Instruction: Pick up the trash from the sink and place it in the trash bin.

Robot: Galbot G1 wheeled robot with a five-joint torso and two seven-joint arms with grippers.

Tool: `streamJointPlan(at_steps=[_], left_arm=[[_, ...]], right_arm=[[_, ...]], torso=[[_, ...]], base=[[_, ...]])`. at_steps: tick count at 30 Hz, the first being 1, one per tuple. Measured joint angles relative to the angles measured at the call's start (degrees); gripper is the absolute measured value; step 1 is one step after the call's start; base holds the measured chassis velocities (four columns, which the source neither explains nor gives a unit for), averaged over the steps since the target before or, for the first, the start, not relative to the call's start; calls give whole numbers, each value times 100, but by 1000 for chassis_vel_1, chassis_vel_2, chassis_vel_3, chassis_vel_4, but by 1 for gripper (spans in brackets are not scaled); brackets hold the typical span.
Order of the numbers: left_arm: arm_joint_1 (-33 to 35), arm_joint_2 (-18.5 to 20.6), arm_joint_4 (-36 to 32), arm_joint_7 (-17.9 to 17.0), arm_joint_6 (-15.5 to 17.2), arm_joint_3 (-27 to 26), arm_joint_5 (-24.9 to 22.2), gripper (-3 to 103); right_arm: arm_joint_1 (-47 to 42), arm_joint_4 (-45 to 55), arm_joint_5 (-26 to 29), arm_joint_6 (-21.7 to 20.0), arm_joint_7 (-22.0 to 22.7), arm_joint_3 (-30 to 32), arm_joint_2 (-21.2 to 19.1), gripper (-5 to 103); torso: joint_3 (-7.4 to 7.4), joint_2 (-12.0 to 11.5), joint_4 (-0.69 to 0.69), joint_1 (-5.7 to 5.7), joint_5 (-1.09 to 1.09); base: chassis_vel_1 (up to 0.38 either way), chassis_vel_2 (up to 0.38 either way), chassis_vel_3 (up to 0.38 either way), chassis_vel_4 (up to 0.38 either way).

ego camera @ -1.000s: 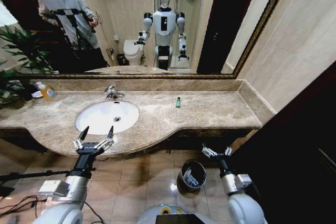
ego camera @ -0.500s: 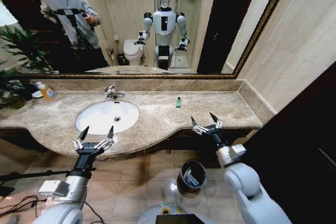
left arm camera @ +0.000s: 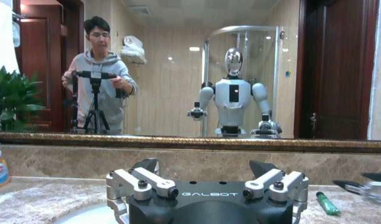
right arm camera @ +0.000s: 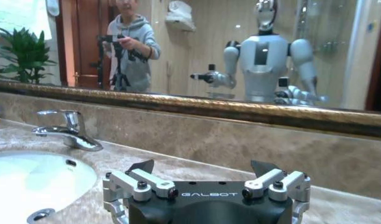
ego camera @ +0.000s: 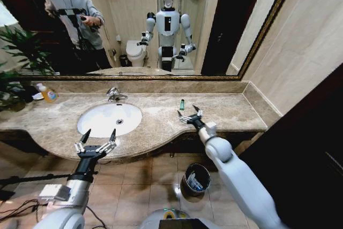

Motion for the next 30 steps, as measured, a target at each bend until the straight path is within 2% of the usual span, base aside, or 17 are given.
streamJointPlan(at_steps=[2, 7, 13, 18, 22, 30], left_arm=[[0, 0, 0, -2, 0, 0, 0, 100], [0, 0, 0, -1, 0, 0, 0, 100], [0, -1, 0, -2, 0, 0, 0, 100], [0, -1, 0, -1, 0, 0, 0, 100], [0, -1, 0, -1, 0, 0, 0, 100], [-1, -1, 0, -1, 0, 0, 0, 100]], right_arm=[[465, -487, -26, 87, 13, -226, 162, 100], [922, -1217, -205, 234, 39, -415, 440, 100], [1212, -1932, -325, 240, 193, -503, 756, 100], [1503, -2710, -187, 230, 447, -556, 1144, 100], [1630, -3083, -252, 324, 558, -510, 1303, 100], [1785, -3466, -325, 429, 593, -393, 1355, 100]], torso=[[0, 0, 1, 0, -1], [0, 0, 0, 0, -1], [0, 0, 0, -1, 0], [0, 1, 0, -1, -1], [-1, 1, 0, -1, -1], [-1, 1, 0, -1, 0]], base=[[0, 0, 0, 0], [0, 0, 0, 0], [0, 0, 0, 0], [0, 0, 0, 0], [0, 0, 0, 0], [0, 0, 0, 0]])
